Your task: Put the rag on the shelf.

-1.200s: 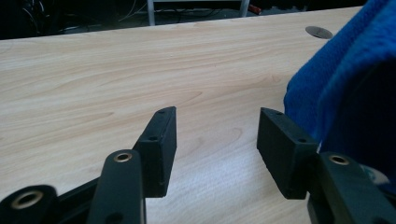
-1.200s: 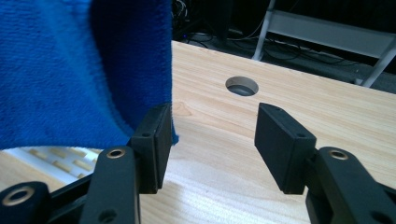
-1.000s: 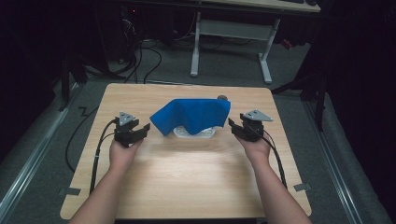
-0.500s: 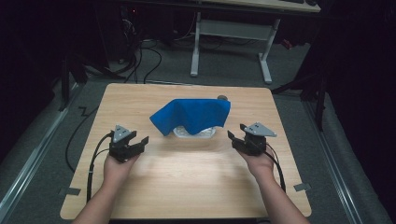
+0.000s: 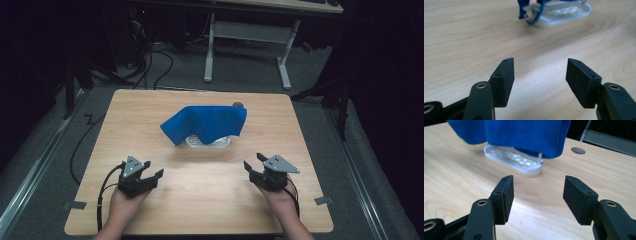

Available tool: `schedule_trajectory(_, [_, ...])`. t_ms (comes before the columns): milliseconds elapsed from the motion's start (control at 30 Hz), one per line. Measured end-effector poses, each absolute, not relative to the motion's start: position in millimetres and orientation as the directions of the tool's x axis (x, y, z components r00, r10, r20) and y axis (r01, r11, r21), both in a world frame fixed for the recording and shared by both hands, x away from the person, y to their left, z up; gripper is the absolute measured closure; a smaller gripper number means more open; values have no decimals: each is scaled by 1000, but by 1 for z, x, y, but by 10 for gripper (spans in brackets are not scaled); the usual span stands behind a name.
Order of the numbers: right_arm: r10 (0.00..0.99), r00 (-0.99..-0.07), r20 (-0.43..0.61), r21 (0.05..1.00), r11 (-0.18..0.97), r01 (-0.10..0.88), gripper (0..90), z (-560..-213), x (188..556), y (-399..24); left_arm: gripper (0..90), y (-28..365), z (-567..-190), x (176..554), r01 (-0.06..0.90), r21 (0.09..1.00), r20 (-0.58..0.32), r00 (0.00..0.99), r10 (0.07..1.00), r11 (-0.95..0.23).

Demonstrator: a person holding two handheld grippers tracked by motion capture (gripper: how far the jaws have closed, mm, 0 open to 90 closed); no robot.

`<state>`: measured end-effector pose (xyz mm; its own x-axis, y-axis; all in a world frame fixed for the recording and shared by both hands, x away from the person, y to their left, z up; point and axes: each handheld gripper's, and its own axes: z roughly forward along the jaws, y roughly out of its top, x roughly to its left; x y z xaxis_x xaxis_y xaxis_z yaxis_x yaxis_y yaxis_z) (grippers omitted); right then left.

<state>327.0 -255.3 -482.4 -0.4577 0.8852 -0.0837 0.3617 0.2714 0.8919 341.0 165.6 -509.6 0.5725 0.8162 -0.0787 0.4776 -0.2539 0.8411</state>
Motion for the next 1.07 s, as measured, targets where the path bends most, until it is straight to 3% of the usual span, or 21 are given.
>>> schedule_trajectory(167, [881,-465,-84,884,281,374,422,-491,314,-252,390,162,-518,322,481,823,-53,593,804,-301])
schedule_trajectory(433, [868,-484,-107,861,325,391,396,-508,288,-246,383,151,-528,291,538,773,-106,631,769,-335])
schedule_trajectory(567, [840,-519,-159,842,390,372,389,-511,286,-242,374,140,-528,293,509,769,-49,651,758,-388])
schedule_trajectory(667, [824,-542,-165,828,414,378,386,-515,290,-239,371,138,-529,298,516,764,-59,653,755,-388])
schedule_trajectory(1067, [846,-521,-118,810,385,442,385,-521,296,-245,368,148,-529,302,525,763,-78,654,752,-377])
